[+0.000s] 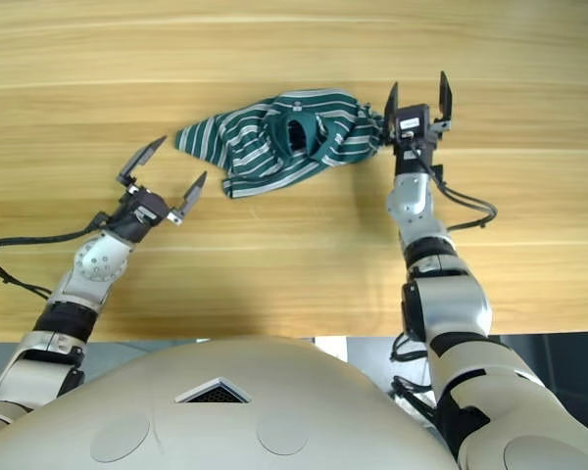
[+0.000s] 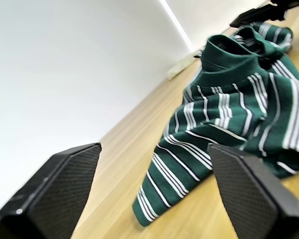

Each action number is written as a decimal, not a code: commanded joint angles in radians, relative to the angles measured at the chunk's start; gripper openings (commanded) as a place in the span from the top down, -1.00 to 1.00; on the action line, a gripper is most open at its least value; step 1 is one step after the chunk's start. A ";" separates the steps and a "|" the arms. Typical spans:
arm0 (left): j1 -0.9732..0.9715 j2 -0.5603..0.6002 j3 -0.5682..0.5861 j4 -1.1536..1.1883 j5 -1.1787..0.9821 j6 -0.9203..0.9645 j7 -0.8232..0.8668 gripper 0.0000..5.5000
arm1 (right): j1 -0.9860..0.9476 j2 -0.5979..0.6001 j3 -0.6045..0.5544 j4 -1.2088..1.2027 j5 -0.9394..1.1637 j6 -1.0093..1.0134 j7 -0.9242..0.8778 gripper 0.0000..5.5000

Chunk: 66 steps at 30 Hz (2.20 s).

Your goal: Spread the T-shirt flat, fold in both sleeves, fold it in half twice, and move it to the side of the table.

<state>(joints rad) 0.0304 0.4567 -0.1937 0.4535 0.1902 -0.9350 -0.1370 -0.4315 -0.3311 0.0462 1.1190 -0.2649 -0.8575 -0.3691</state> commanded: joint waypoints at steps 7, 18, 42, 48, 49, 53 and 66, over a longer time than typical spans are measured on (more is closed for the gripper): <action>-0.021 -0.331 0.057 -0.047 -0.295 0.163 0.043 -0.45 | 0.363 0.113 -0.055 -0.700 -0.045 0.319 -0.060 -0.28; 0.028 -0.394 0.237 -0.042 -0.182 0.216 0.253 -0.45 | 0.328 0.150 -0.036 -0.667 -0.085 0.317 -0.065 -0.28; -0.079 -0.388 0.285 0.141 -0.161 0.151 0.227 -0.44 | 0.299 0.159 -0.017 -0.593 -0.071 0.235 -0.001 -0.18; -0.079 -0.394 0.282 0.148 -0.157 0.149 0.232 -0.44 | 0.299 0.152 -0.026 -0.593 -0.073 0.232 -0.005 -0.18; -0.081 -0.393 0.281 0.150 -0.156 0.149 0.231 -0.44 | 0.300 0.152 -0.027 -0.593 -0.073 0.232 -0.006 -0.18; -0.070 -0.382 0.258 0.122 -0.177 0.151 0.177 -0.44 | 0.308 0.111 -0.009 -0.607 -0.165 0.263 -0.044 -0.18; -0.044 -0.112 -0.014 -0.207 0.327 0.228 -0.064 -0.44 | 0.481 -0.183 0.073 -0.945 -0.175 0.196 0.348 -0.18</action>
<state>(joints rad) 0.0192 0.3121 -0.2048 0.2466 0.4268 -0.7391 -0.2457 0.0517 -0.5022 0.1250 0.1862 -0.4490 -0.6741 -0.0401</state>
